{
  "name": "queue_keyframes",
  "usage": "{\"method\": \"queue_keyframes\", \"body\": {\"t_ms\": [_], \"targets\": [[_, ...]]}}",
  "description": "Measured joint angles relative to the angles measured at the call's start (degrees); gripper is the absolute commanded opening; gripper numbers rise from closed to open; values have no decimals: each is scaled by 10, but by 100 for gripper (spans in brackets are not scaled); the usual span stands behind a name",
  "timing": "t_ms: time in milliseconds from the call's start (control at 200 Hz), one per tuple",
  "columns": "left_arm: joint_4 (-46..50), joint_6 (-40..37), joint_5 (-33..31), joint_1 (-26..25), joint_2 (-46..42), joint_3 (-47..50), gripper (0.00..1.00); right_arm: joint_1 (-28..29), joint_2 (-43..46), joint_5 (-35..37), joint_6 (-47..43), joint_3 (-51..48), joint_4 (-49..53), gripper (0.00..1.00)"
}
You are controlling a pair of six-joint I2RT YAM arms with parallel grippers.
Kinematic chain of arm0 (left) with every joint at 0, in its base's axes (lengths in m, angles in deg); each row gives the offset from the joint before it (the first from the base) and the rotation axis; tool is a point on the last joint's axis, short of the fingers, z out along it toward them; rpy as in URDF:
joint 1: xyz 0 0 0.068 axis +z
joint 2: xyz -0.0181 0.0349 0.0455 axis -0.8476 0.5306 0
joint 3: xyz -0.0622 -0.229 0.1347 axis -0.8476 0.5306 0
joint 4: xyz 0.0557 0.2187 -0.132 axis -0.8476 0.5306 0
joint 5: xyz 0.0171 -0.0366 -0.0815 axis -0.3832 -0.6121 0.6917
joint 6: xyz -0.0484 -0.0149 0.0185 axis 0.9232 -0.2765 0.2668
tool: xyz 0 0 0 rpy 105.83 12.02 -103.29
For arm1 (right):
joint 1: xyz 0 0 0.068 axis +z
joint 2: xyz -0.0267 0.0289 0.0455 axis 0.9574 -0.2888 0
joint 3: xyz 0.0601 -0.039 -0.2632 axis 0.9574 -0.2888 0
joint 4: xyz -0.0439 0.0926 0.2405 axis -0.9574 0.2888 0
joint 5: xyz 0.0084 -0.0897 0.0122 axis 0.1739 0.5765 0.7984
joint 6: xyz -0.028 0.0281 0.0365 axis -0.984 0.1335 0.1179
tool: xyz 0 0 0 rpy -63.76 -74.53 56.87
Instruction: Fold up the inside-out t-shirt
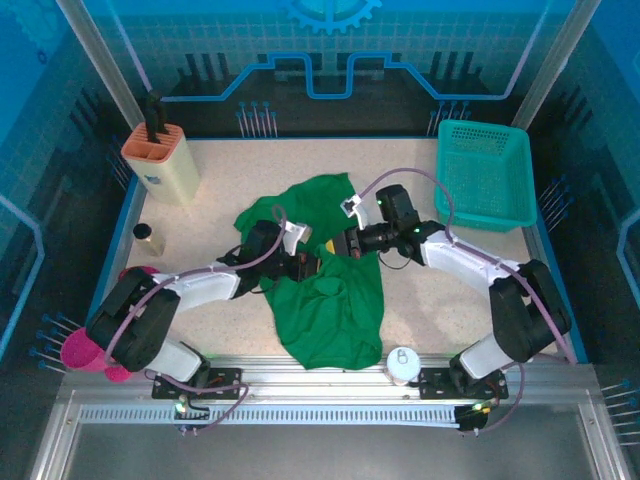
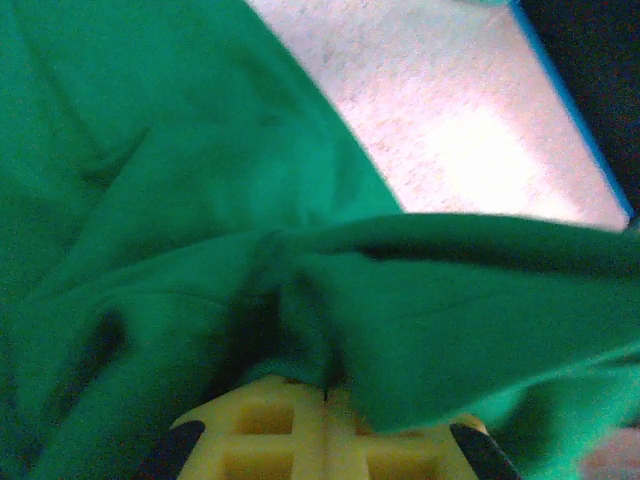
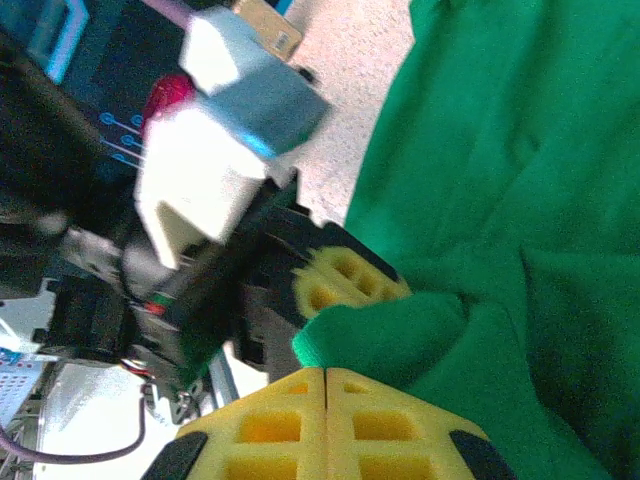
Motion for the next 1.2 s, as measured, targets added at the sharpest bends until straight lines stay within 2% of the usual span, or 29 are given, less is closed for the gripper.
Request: {"method": "queue_keyframes", "body": {"t_ms": [135, 225, 280, 365, 465, 540, 746, 851, 1001, 1061, 1176, 1201], "targets": [[-35, 4, 11, -1, -61, 59, 0, 13, 18, 48, -26, -43, 22, 0], [-33, 13, 8, -4, -110, 98, 0, 66, 65, 100, -38, -108, 37, 2], [-24, 23, 5, -5, -139, 122, 13, 104, 93, 116, -36, -148, 40, 12], [-16, 48, 1, -5, -173, 152, 24, 129, 122, 137, -28, -200, 40, 27], [-5, 78, 1, -5, -210, 177, 39, 127, 137, 176, -21, -230, 58, 30], [10, 95, 0, -5, -230, 177, 45, 126, 149, 199, -33, -228, 80, 36], [73, 112, -10, -5, -226, 126, 47, 142, 156, 223, -92, -149, 126, 46], [83, 121, -9, -5, -195, 104, 47, 195, 145, 261, -106, -113, 121, 49], [87, 144, 1, -5, -157, 102, 47, 267, 123, 336, -110, -111, 110, 51], [89, 152, 3, -5, -155, 102, 48, 280, 106, 369, -111, -111, 108, 44], [86, 154, 8, -5, -163, 105, 48, 288, 69, 417, -112, -111, 105, 2], [88, 151, 8, -5, -169, 106, 48, 287, 64, 420, -110, -111, 106, 0]]}}
